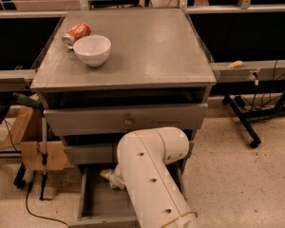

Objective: Pick blue plastic bottle from bottom drawer and place on counter

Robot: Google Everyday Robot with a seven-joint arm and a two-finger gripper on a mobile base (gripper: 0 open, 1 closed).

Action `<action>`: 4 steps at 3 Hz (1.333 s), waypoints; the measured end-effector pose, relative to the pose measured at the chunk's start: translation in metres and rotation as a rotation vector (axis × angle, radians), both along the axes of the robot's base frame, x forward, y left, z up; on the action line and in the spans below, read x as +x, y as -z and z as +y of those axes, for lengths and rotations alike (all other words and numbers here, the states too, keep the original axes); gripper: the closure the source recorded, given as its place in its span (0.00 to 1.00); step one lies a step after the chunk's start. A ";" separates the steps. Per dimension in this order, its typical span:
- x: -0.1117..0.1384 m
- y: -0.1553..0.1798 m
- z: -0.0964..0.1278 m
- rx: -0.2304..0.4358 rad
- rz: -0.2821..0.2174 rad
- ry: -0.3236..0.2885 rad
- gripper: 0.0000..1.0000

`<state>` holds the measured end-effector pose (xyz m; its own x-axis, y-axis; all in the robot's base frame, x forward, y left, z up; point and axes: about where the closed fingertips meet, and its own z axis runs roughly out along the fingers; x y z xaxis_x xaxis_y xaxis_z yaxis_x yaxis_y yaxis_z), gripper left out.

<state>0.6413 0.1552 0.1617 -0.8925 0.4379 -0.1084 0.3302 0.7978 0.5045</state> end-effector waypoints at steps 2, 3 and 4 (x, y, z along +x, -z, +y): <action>-0.001 0.004 -0.002 -0.019 0.046 0.020 0.18; -0.001 0.007 -0.004 -0.028 0.064 0.034 0.19; -0.002 0.011 -0.009 -0.023 0.085 0.040 0.26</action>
Offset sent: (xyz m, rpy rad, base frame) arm 0.0006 -0.0056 -0.0055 -0.0337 0.0743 -0.0431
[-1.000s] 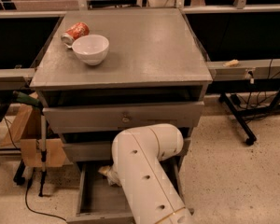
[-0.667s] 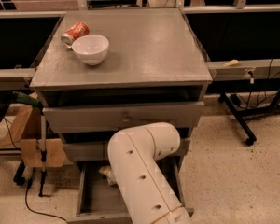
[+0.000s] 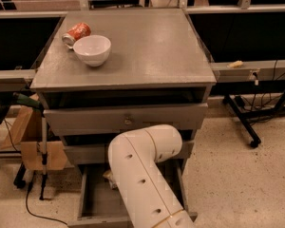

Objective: Pick blue plastic bottle from bottom drawer and place on counter

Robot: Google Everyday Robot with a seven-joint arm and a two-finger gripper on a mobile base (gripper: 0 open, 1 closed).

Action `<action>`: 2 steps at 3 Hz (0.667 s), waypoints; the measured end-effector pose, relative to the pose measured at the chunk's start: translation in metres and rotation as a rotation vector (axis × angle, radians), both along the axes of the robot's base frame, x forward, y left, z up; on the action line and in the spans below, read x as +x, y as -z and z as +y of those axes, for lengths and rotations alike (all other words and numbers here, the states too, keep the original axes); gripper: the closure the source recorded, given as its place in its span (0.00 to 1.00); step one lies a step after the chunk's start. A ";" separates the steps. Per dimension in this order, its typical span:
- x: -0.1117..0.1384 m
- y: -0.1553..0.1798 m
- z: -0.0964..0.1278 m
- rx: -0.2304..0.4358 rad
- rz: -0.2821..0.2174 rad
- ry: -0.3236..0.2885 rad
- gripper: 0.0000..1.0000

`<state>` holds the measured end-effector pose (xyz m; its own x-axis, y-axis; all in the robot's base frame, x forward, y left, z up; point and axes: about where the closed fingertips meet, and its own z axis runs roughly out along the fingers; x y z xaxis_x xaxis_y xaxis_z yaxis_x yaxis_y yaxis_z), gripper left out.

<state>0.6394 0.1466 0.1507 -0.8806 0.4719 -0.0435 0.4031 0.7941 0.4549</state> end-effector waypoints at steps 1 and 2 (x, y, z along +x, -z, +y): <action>0.000 0.000 0.000 0.001 0.001 0.000 0.26; -0.001 0.000 -0.001 0.026 -0.001 -0.011 0.25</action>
Offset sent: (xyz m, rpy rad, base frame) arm -0.0006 -0.0024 0.0014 0.0603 -0.0055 0.0255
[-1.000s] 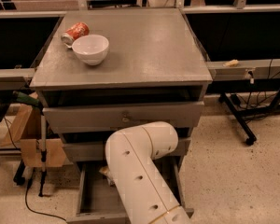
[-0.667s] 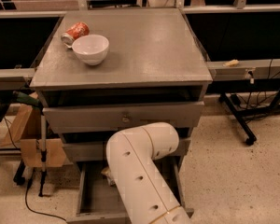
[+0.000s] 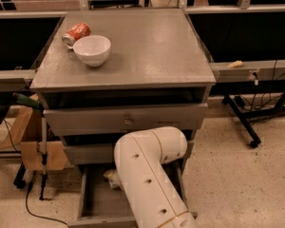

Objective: Pick blue plastic bottle from bottom drawer and place on counter

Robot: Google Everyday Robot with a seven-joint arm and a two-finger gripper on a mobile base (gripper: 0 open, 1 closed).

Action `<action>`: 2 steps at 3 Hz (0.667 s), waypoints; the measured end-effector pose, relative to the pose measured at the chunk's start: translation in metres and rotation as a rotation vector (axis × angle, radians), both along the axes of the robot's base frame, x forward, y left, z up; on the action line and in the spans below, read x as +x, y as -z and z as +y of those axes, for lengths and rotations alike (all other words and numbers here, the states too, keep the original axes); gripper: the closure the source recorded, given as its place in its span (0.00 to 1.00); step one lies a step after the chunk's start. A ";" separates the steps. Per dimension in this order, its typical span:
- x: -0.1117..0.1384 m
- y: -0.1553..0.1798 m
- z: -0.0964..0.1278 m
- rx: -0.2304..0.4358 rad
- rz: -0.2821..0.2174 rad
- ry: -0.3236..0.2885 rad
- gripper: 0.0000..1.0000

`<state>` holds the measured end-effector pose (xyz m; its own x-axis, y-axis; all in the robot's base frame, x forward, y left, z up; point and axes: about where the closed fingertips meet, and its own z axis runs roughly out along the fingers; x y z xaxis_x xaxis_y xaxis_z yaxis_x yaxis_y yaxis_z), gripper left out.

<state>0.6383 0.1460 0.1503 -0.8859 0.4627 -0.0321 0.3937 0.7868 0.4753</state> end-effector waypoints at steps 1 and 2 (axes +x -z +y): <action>-0.001 0.000 0.001 0.015 -0.001 -0.010 0.25; -0.001 0.001 0.000 0.024 0.008 -0.014 0.25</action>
Offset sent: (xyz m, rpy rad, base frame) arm 0.0015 -0.0018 0.0003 0.0335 0.0180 0.0175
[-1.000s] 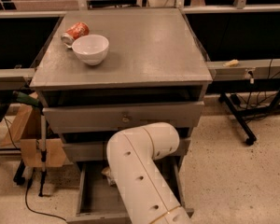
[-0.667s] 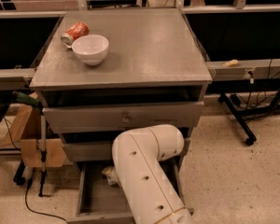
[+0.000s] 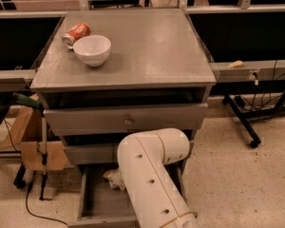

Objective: Pick blue plastic bottle from bottom drawer and place on counter

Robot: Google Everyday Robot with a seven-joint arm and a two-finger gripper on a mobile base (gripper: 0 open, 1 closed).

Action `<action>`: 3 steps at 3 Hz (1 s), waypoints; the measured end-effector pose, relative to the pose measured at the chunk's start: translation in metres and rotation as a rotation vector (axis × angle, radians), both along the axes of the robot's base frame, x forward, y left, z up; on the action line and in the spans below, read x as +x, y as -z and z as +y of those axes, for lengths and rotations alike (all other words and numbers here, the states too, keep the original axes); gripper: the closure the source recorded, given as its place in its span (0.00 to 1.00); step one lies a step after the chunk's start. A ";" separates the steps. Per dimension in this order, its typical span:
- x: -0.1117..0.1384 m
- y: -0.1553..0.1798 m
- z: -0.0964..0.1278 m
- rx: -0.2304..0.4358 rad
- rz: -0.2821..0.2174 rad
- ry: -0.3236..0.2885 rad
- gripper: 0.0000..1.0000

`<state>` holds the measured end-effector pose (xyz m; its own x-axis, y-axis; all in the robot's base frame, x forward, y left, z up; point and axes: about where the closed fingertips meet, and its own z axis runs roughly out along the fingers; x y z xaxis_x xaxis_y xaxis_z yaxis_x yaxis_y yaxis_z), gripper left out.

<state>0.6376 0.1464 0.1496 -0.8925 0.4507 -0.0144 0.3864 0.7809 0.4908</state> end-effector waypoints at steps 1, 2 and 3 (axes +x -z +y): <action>-0.001 0.000 -0.001 0.022 0.037 -0.011 0.26; -0.003 -0.001 -0.002 0.028 0.031 -0.001 0.28; -0.006 -0.004 -0.002 0.036 0.006 0.022 0.28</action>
Offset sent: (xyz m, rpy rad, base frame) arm 0.0016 -0.0024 0.0029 0.0297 0.0460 0.0148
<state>0.6316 0.1448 0.1539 -0.8826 0.4701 0.0071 0.4060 0.7543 0.5159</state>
